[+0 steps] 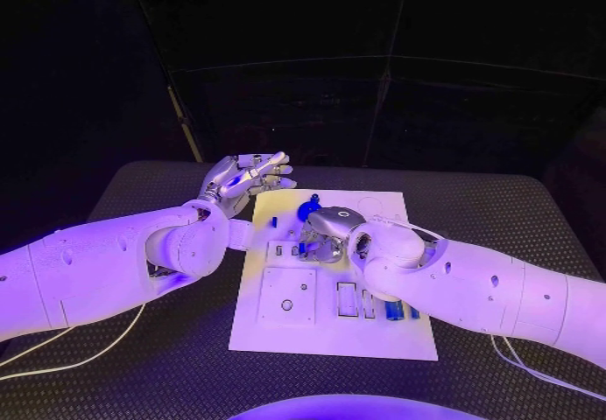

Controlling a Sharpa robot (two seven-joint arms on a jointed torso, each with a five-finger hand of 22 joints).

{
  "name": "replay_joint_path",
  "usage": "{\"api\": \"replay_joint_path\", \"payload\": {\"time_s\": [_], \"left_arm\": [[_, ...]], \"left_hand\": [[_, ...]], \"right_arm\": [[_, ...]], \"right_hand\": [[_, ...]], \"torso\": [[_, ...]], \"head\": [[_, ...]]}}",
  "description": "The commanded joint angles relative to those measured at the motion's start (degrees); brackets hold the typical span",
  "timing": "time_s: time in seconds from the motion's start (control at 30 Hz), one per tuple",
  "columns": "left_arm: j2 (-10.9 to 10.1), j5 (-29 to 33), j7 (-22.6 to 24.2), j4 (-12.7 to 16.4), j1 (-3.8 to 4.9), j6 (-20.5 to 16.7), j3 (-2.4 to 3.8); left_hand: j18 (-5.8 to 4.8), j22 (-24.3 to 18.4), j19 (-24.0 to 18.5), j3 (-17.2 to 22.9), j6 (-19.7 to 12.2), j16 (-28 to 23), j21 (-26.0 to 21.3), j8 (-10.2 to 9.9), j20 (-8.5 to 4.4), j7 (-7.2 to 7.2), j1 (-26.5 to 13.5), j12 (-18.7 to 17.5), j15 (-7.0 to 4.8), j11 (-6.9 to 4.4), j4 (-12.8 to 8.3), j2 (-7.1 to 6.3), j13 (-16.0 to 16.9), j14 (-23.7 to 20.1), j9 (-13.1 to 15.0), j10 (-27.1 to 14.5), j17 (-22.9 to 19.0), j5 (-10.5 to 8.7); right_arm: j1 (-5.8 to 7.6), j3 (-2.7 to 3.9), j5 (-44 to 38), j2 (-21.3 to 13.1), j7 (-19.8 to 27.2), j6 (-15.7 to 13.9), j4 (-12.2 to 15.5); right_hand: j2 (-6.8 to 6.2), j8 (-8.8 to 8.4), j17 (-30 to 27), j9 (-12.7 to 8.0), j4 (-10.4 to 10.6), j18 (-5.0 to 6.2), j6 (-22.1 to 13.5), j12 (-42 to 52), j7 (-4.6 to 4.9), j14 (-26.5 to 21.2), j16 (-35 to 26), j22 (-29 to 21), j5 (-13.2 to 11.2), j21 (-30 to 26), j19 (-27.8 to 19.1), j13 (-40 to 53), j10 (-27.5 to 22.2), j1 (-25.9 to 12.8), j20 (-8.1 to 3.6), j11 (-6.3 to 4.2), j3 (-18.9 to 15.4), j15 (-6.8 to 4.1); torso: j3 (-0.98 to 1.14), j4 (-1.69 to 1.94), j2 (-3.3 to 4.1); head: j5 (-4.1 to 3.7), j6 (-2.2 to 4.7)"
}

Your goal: Assemble the parts on the task board

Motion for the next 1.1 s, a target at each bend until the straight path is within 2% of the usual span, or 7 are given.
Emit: {"api": "replay_joint_path", "payload": {"time_s": [0.03,0.43,0.9,0.93,1.1], "left_arm": [[0.03,-0.37,-0.3,0.03,0.09,0.85,0.05],[0.08,-0.37,-0.53,-0.03,0.09,0.98,0.05],[0.03,-0.37,-0.72,-0.04,0.09,1.12,0.05],[0.02,-0.37,-0.73,-0.03,0.09,1.12,0.05],[-0.01,-0.37,-0.82,0.0,0.09,1.14,0.05]], "left_hand": [[0.76,0.05,0.39,-0.17,0.14,-0.1,0.39,-0.3,0.13,0.03,-0.54,-0.2,0.07,0.15,0.03,-0.01,-0.08,0.28,-0.09,0.26,0.1,0.2],[0.75,0.04,0.39,-0.17,0.09,-0.12,0.39,-0.38,0.14,0.06,-0.56,-0.31,0.08,0.18,0.0,-0.02,-0.11,0.28,-0.1,0.19,0.14,0.19],[0.75,0.03,0.38,-0.18,0.03,-0.13,0.4,-0.46,0.15,0.11,-0.59,-0.44,0.1,0.23,-0.04,-0.02,-0.15,0.28,-0.12,0.11,0.19,0.2],[0.75,0.03,0.38,-0.17,0.02,-0.14,0.4,-0.48,0.15,0.11,-0.59,-0.47,0.11,0.23,-0.04,-0.02,-0.15,0.28,-0.12,0.1,0.2,0.2],[0.75,0.03,0.39,-0.18,0.0,-0.14,0.4,-0.52,0.15,0.14,-0.63,-0.54,0.11,0.26,-0.04,0.0,-0.17,0.28,-0.12,0.06,0.23,0.19]], "right_arm": [[-0.29,-0.31,-0.25,-0.07,-1.28,2.18,-0.14],[-0.29,-0.32,-0.69,-0.03,-1.82,1.58,-0.21],[-0.3,-0.32,-0.73,0.15,-1.98,0.84,-0.36],[-0.3,-0.32,-0.73,0.16,-1.99,0.81,-0.37],[-0.31,-0.32,-0.73,0.21,-2.05,0.51,-0.36]], "right_hand": [[-0.12,-0.57,14.64,-0.38,-0.03,-0.63,-1.14,-0.44,0.31,5.97,0.1,-0.14,-0.08,-0.36,-0.43,7.4,0.66,-0.65,0.18,0.66,-0.39,0.42],[-0.95,-1.96,14.46,-0.81,0.08,-0.55,-3.4,-1.91,1.26,5.92,0.03,-0.54,-0.01,-0.63,-0.64,6.03,-0.53,-1.18,0.86,1.5,-0.67,1.15],[-1.44,-2.46,14.37,-0.87,0.28,-0.52,-4.29,-2.28,1.6,5.9,-0.01,-0.7,-0.11,-0.74,-0.73,5.7,-0.83,-1.69,1.2,1.85,-1.01,1.48],[-1.46,-2.47,14.37,-0.87,0.29,-0.51,-4.33,-2.31,1.6,5.9,-0.01,-0.72,-0.12,-0.75,-0.74,5.67,-0.86,-1.71,1.21,1.86,-1.03,1.49],[-1.94,-2.91,14.25,-0.94,0.55,-0.45,-5.33,-3.06,1.83,5.88,-0.06,-0.99,-0.6,-0.9,-0.9,4.96,-1.45,-2.19,1.43,2.08,-1.46,1.69]], "torso": [[0.02,0.02,-0.02],[0.0,0.07,-0.01],[-0.02,0.07,-0.02],[-0.01,0.08,-0.02],[0.01,0.03,0.0]], "head": [[-0.01,-0.03],[-0.2,-0.35],[-0.1,-0.28],[-0.08,-0.54],[-0.13,-0.56]]}}
